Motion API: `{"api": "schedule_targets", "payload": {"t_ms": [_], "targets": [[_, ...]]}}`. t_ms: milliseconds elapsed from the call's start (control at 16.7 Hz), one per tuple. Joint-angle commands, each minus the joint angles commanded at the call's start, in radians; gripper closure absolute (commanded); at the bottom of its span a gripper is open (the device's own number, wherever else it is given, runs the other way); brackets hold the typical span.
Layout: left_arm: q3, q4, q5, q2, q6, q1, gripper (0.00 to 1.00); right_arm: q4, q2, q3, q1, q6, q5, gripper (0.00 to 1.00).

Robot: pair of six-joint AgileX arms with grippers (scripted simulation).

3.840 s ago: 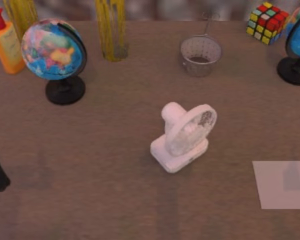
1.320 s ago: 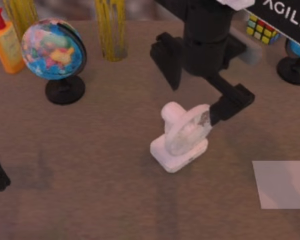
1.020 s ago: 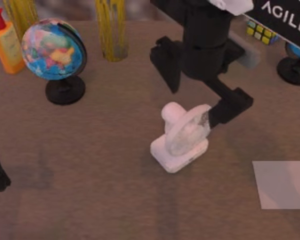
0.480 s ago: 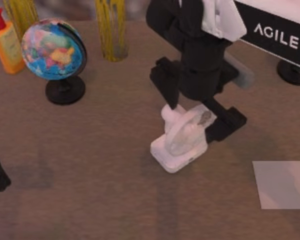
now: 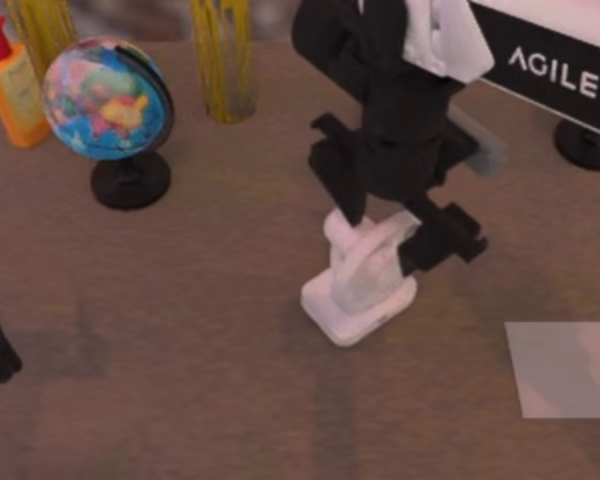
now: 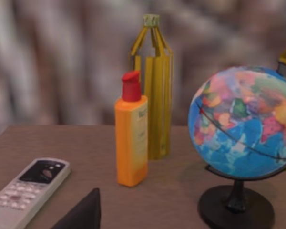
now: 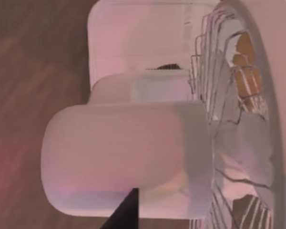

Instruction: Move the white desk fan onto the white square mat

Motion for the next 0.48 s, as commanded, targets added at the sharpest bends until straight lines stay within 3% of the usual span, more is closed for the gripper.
{"api": "schedule_targets", "payload": {"t_ms": [420,480], "targets": [[0.000,0.000,0.000,0.000,0.000,0.000,0.00,0.000,0.000,0.000,0.000,0.000,0.000,0.98],[0.000,0.000,0.000,0.000,0.000,0.000,0.00,0.000,0.000,0.000,0.000,0.000,0.000,1.00]]}}
